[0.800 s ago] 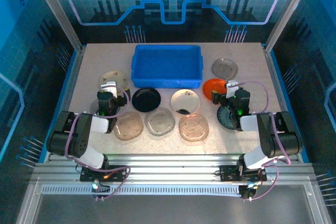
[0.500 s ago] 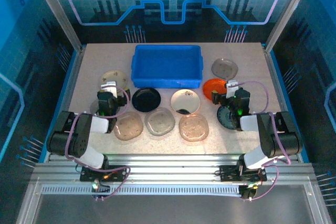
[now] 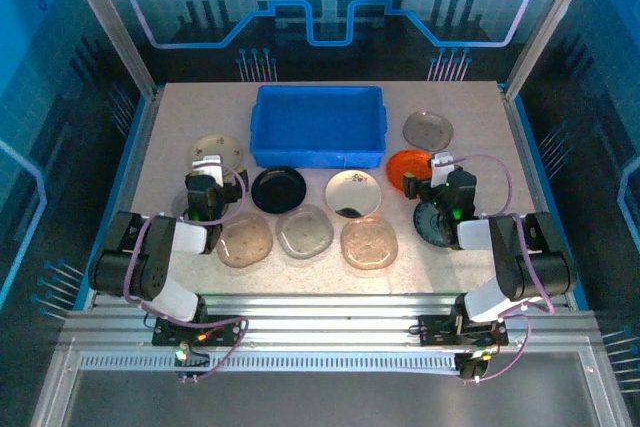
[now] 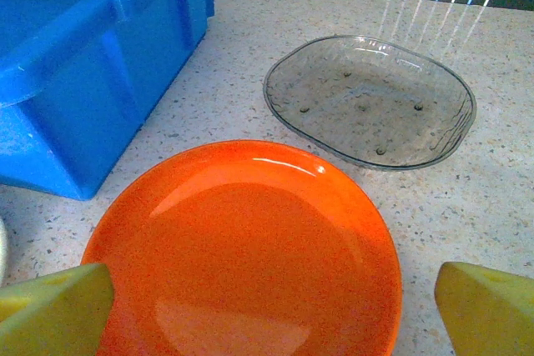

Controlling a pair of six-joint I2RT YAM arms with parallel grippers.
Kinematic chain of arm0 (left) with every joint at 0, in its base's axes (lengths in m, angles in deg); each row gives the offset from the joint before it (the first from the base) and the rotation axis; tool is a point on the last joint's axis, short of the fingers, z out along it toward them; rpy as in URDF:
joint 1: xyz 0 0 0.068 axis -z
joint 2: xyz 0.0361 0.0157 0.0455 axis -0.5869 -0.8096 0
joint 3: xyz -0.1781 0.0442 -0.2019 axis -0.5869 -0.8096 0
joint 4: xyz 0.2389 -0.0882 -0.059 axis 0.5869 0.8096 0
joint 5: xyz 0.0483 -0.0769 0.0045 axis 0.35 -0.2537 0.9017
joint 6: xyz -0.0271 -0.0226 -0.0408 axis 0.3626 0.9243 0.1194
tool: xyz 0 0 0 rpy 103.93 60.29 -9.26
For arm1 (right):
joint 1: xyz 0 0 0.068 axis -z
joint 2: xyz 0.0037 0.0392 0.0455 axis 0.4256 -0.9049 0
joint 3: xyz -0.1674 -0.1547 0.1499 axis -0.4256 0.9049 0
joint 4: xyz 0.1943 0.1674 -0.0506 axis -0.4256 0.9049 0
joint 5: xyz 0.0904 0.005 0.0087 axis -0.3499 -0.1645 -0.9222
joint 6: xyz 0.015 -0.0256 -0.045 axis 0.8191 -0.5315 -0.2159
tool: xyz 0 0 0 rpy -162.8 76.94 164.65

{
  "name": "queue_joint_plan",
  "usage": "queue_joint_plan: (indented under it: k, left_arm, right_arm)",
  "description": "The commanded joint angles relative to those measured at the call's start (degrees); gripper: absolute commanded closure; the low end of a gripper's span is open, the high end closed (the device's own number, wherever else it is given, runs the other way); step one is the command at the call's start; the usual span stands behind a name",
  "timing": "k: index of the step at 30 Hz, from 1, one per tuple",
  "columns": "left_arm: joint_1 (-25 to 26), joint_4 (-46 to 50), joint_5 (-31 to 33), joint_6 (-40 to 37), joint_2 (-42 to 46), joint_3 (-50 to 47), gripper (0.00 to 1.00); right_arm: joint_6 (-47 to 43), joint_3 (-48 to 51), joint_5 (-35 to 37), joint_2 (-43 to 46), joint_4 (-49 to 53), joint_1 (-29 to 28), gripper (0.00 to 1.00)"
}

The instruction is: Place the plates into the plastic bin on the countertop

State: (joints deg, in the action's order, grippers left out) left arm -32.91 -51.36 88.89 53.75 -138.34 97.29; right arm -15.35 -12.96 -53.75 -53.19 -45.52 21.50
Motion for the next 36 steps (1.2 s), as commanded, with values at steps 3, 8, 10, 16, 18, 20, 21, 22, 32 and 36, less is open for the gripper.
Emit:
queue_joint_plan:
  k: [3, 8, 10, 16, 18, 20, 21, 22, 32, 36]
  left_arm:
    - [-0.4, -1.8, -0.8, 0.5, -0.6, 1.0, 0.01]
    - [-0.4, -1.8, -0.8, 0.5, -0.6, 1.0, 0.01]
    - [-0.4, -1.7, -0.8, 0.5, -0.6, 1.0, 0.01]
    - [-2.0, -0.8, -4.2, 1.4, -0.3, 1.3, 0.01]
    - [-2.1, -0.8, -4.2, 1.4, -0.3, 1.3, 0.01]
    - [-2.0, -0.8, -4.2, 1.4, -0.3, 1.3, 0.0]
    - [-2.1, -0.8, -4.2, 1.4, -0.3, 1.3, 0.01]
    - [-2.1, -0.9, -4.2, 1.4, -0.3, 1.3, 0.01]
    - [-2.0, 1.7, -1.4, 1.8, 1.5, 2.1, 0.01]
    - [-2.0, 21.6, 4.4, 3.2, 13.3, 8.5, 0.01]
  right_arm:
    - [-0.9, -0.8, -0.1, -0.4, -2.4, 0.1, 0.0]
    - [-1.0, -0.8, -0.1, -0.4, -2.4, 0.1, 0.0]
    - [-0.8, -0.9, -0.2, -0.5, -2.3, 0.2, 0.0]
    - [-0.8, -0.9, -0.3, -0.5, -2.3, 0.2, 0.0]
    - [-0.9, -0.9, -0.4, -0.5, -2.3, 0.2, 0.01]
    - [-0.8, -0.9, -0.5, -0.5, -2.4, 0.3, 0.0]
    - [-0.7, -1.0, -0.8, -0.5, -2.2, 0.5, 0.0]
    - [-0.6, -1.0, -1.2, -0.5, -2.0, 0.7, 0.0]
    - [-0.5, -1.5, 0.0, 1.1, -0.5, 0.5, 0.0]
    - [0.6, -8.7, 8.5, 9.7, 17.7, -1.1, 0.0]
